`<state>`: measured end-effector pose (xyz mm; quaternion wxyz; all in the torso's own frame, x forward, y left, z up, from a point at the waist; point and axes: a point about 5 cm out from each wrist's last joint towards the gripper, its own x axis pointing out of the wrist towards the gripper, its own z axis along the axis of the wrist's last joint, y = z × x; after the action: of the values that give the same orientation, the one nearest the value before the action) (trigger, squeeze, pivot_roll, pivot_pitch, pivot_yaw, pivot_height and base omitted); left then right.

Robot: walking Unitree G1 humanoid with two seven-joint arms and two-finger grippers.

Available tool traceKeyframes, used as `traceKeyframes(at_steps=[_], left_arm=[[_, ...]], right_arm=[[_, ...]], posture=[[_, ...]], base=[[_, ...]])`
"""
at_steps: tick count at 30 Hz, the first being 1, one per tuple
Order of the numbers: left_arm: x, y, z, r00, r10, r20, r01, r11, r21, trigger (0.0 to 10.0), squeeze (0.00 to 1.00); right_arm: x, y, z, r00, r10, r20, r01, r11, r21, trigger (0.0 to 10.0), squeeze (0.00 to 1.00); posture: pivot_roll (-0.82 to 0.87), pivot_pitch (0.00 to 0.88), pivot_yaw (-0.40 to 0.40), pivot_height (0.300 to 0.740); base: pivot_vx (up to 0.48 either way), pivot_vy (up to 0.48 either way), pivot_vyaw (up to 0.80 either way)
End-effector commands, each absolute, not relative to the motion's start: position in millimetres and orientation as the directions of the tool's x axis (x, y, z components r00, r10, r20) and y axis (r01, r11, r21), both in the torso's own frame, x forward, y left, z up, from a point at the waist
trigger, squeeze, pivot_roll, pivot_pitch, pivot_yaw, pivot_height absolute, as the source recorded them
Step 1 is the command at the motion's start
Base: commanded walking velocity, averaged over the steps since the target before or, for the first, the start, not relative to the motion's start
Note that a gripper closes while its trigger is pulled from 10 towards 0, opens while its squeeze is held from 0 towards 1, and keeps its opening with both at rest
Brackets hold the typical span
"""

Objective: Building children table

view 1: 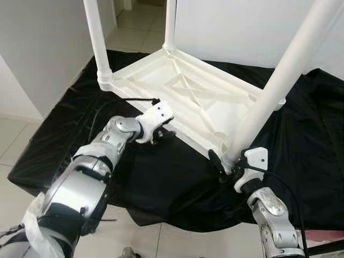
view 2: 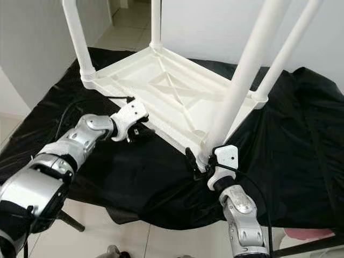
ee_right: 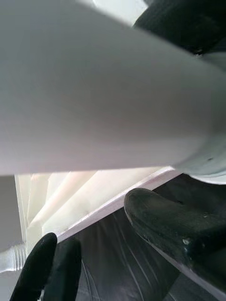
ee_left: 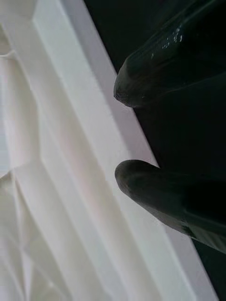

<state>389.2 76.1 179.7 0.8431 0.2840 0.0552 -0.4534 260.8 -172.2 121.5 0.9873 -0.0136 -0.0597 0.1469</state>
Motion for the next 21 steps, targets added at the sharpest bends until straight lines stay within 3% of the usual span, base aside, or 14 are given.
traceKeyframes(at_steps=[1,6,10,16,20,21], left_arm=[[399,79,188,0.747,-0.62,-0.241,0.641,0.574,0.51,10.0,0.0],[401,68,201,0.738,-0.641,-0.21,0.633,0.552,0.542,10.0,0.0],[398,57,197,0.704,-0.664,-0.25,0.658,0.48,0.58,10.0,0.0],[396,52,192,0.684,-0.672,-0.284,0.678,0.441,0.588,10.0,0.0],[397,53,189,0.698,-0.648,-0.304,0.674,0.452,0.585,10.0,0.0],[398,54,187,0.719,-0.623,-0.309,0.669,0.499,0.55,10.0,0.0]], right_arm=[[257,-176,120,0.955,0.276,0.112,-0.269,0.961,-0.069,10.0,0.0],[253,-175,119,0.963,0.247,0.109,-0.242,0.968,-0.061,10.0,0.0],[252,-175,121,0.963,0.245,0.11,-0.239,0.969,-0.065,10.0,0.0],[252,-180,123,0.965,0.241,0.108,-0.233,0.969,-0.083,10.0,0.0],[251,-182,124,0.966,0.238,0.105,-0.229,0.969,-0.092,10.0,0.0],[249,-182,124,0.967,0.234,0.1,-0.225,0.97,-0.095,10.0,0.0]], posture=[[-0.14,0.105,-0.027,0.74],[-0.17,0.103,-0.04,0.74],[-0.19,0.107,-0.039,0.74],[-0.21,0.12,-0.034,0.74],[-0.21,0.133,-0.034,0.74],[-0.22,0.146,-0.032,0.74]], base=[[0.0,0.0,0.0],[0.0,0.0,0.0],[0.0,0.0,0.0],[0.0,0.0,0.0],[0.0,0.0,0.0],[0.0,0.0,0.0]])
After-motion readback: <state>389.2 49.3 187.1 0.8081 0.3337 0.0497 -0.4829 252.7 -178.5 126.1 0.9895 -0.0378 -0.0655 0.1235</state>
